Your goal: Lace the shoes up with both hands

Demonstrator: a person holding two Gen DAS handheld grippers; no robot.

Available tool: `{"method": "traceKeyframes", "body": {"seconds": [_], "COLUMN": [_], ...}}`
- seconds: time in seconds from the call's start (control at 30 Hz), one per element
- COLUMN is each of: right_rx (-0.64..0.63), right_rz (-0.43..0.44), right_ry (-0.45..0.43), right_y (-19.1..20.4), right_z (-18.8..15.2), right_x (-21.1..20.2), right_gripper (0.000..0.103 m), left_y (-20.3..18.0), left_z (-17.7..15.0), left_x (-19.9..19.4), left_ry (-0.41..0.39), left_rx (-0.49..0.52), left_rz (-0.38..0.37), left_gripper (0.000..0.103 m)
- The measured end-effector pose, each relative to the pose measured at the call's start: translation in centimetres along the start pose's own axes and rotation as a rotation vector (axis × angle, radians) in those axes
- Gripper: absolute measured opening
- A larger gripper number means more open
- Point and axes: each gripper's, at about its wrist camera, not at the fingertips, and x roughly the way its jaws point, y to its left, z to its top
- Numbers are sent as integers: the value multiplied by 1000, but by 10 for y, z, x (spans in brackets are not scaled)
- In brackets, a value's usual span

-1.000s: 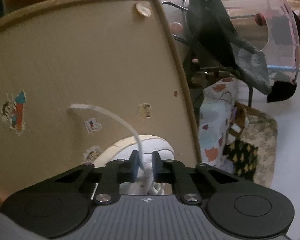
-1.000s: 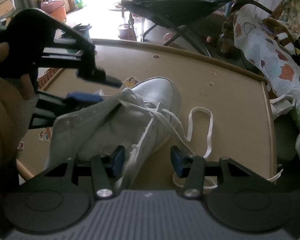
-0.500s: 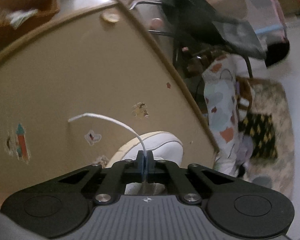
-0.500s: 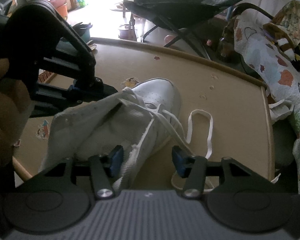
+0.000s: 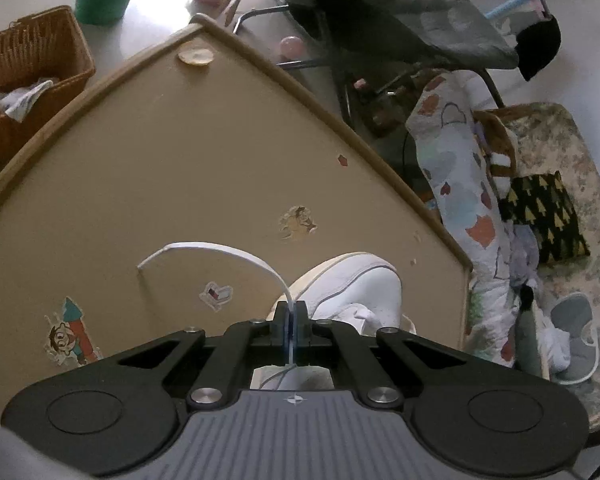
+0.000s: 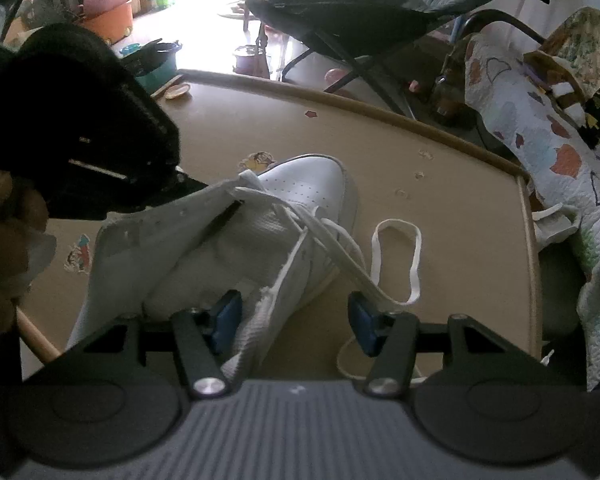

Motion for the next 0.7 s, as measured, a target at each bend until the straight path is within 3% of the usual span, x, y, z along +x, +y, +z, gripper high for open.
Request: {"method": "traceKeyframes", "body": {"seconds": [0.27,0.53,0.7], "right_rx": [-4,-3,-2], "right_rz": [-5,-7,-8], "right_ry": [2,5,5], "right_y": [0,0,-1], "right_z": [0,1,1], "right_x": [1,2,1], "right_gripper": [59,59,60], "left_y": [4,-1,2], "left_z": [-8,-15,-15], "left_x": [5,5,5], "left_ry": [1,6,11], "left_rx": [36,168,177], "left_rz": [0,34,46], "left_gripper": [2,2,2]}}
